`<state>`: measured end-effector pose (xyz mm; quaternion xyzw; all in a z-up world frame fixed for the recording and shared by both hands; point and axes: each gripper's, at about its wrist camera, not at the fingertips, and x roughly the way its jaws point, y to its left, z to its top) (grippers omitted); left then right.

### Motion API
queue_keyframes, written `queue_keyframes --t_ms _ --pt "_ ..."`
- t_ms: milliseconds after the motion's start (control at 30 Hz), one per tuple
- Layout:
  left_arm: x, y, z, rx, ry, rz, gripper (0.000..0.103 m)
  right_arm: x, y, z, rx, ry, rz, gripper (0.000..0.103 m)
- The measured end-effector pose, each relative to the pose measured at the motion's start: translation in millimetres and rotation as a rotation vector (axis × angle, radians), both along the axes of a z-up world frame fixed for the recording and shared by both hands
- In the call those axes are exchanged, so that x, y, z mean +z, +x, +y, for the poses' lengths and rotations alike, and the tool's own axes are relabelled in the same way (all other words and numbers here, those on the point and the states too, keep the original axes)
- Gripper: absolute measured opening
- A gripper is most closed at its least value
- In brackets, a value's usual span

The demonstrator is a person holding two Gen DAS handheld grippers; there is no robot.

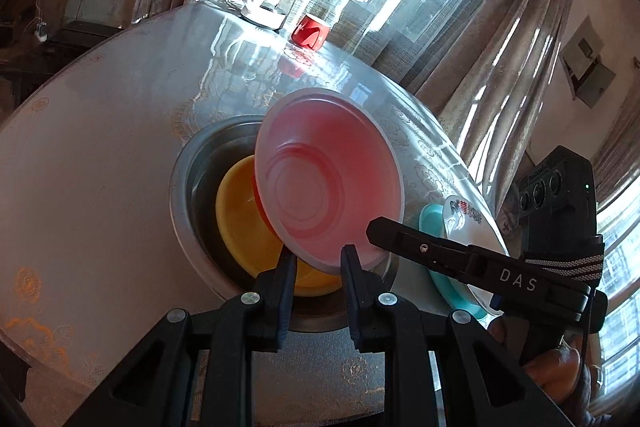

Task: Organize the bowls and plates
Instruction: 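Lower the red bowl with both grippers onto the yellow bowl in the basin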

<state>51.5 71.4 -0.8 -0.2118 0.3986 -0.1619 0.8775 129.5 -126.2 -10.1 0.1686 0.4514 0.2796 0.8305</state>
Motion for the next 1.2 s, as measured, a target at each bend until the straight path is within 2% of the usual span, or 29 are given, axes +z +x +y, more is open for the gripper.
queue_keyframes --t_ms 233,600,833,1200 --pt "-7 -6 12 0.024 -0.027 0.019 0.027 -5 -2 2 0.005 -0.010 0.019 0.016" --pt "-3 -7 18 0.071 -0.001 0.014 0.027 -4 -5 0 -0.020 -0.046 0.008 0.016" --pt "-3 -3 7 0.063 0.076 0.005 0.027 -2 -4 7 0.000 -0.095 -0.016 0.016" --pt "-6 8 3 0.050 0.115 0.003 0.029 -1 6 10 0.001 -0.150 -0.040 0.019"
